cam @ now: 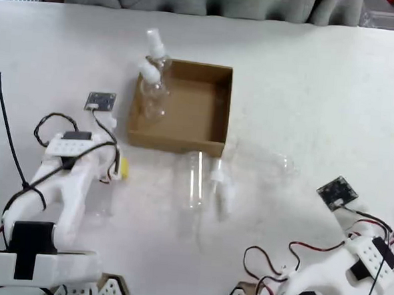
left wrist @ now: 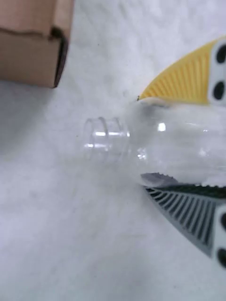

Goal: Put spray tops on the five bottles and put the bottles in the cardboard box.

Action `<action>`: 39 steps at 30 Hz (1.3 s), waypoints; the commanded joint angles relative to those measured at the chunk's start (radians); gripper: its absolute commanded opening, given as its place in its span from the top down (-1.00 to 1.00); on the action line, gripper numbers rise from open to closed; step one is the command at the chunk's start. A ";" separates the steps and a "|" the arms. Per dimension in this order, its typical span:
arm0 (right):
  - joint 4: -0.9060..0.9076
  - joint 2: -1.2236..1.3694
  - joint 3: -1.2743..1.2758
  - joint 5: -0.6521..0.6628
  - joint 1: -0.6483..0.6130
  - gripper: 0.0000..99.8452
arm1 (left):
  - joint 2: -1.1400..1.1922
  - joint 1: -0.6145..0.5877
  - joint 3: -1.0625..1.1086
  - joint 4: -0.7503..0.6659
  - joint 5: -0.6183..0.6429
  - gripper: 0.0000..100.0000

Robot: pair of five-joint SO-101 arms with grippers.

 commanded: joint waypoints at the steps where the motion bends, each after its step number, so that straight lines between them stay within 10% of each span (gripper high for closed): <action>1: -0.012 -0.031 -0.055 -0.097 0.053 0.87 | -0.008 -0.008 -0.049 -0.014 0.012 0.96; 18: -0.010 0.260 -0.330 -0.697 0.188 0.97 | -0.008 -0.010 -0.046 -0.014 0.012 0.96; 39: 0.136 0.665 -0.671 -1.068 0.107 0.97 | -0.010 -0.010 -0.046 -0.014 0.012 0.96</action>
